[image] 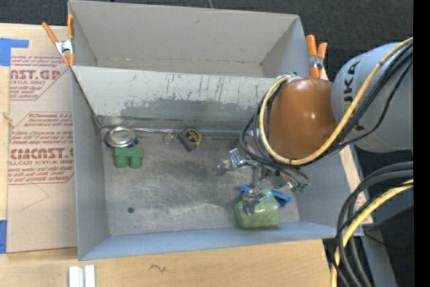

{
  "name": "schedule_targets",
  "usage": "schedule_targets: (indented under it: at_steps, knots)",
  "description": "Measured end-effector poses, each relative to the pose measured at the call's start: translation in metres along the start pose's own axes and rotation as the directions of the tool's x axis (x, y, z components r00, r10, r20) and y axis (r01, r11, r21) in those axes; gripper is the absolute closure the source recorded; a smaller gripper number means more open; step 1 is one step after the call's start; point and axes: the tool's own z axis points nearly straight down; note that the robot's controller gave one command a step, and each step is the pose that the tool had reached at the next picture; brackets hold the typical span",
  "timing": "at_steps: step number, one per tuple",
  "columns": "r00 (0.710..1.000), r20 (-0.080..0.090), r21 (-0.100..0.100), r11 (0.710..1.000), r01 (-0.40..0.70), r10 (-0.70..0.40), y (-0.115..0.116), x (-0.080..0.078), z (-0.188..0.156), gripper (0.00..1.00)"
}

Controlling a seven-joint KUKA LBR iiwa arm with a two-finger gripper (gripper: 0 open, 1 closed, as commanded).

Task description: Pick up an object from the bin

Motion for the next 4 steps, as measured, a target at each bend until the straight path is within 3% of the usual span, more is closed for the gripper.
schedule_targets:
  at_steps: [1, 2, 3, 4]
  knots:
    - [0.927, -0.002, -0.011, 0.927, 0.376, -0.376, 0.005, 0.0, 0.0, 0.0]
    - [0.781, -0.013, -0.035, 0.78, 0.624, -0.625, -0.02, 0.007, 0.002, 0.0]
    - [0.429, -0.002, -0.046, 0.429, 0.902, -0.903, -0.054, 0.001, 0.033, 0.0]
    - [0.365, -0.001, -0.043, 0.365, 0.93, -0.931, -0.098, -0.056, 0.034, 0.0]
